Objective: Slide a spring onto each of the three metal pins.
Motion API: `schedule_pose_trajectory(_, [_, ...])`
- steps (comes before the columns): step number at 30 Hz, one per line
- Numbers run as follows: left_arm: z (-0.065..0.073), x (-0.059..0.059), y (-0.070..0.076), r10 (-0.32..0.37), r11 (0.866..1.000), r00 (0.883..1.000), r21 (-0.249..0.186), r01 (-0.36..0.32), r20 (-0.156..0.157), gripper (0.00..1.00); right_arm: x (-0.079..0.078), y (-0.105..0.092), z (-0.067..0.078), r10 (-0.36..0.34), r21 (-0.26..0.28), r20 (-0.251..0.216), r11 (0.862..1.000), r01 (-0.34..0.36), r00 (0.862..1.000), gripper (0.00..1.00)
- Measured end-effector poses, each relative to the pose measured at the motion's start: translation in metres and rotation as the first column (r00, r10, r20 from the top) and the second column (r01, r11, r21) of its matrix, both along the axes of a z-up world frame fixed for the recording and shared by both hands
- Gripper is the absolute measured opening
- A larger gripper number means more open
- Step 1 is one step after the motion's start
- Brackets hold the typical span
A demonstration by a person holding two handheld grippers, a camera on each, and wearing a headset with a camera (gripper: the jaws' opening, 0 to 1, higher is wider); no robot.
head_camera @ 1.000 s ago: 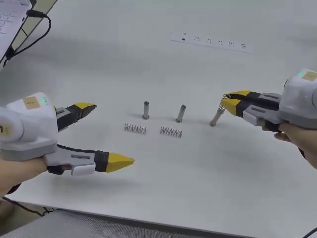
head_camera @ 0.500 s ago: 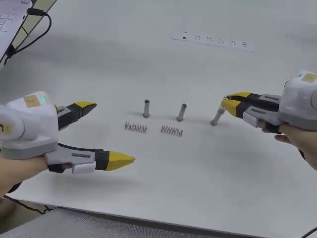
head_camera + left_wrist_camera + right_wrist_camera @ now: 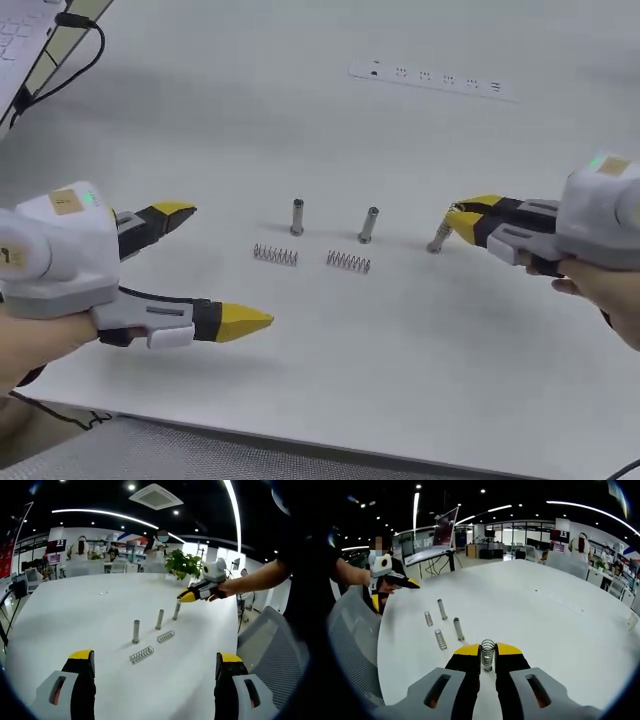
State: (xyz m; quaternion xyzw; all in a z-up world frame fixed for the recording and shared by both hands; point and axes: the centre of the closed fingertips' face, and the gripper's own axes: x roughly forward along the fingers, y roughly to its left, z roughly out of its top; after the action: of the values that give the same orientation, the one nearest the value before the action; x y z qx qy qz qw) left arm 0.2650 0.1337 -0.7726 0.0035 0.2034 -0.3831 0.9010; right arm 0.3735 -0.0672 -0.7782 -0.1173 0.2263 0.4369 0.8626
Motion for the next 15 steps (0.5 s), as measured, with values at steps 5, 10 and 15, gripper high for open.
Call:
schedule_pose_trajectory(5, [-0.001, 0.0, -0.001, -0.002, 1.0, 1.0, 0.002, 0.002, -0.002, 0.98, -0.001, -0.001, -0.008, 0.002, -0.019, -0.011, 1.0, -0.002, 1.0, 0.08])
schedule_pose_trajectory(10, [-0.002, -0.001, -0.002, -0.003, 1.0, 1.0, 0.0, 0.003, -0.005, 0.98, -0.003, 0.0, -0.017, 0.009, -0.047, -0.029, 0.999, -0.011, 1.0, 0.08])
schedule_pose_trajectory(15, [-0.002, -0.002, -0.003, -0.004, 1.0, 1.0, -0.002, 0.004, -0.005, 0.98, -0.005, 0.0, -0.023, 0.015, -0.064, -0.04, 0.998, -0.018, 0.999, 0.08])
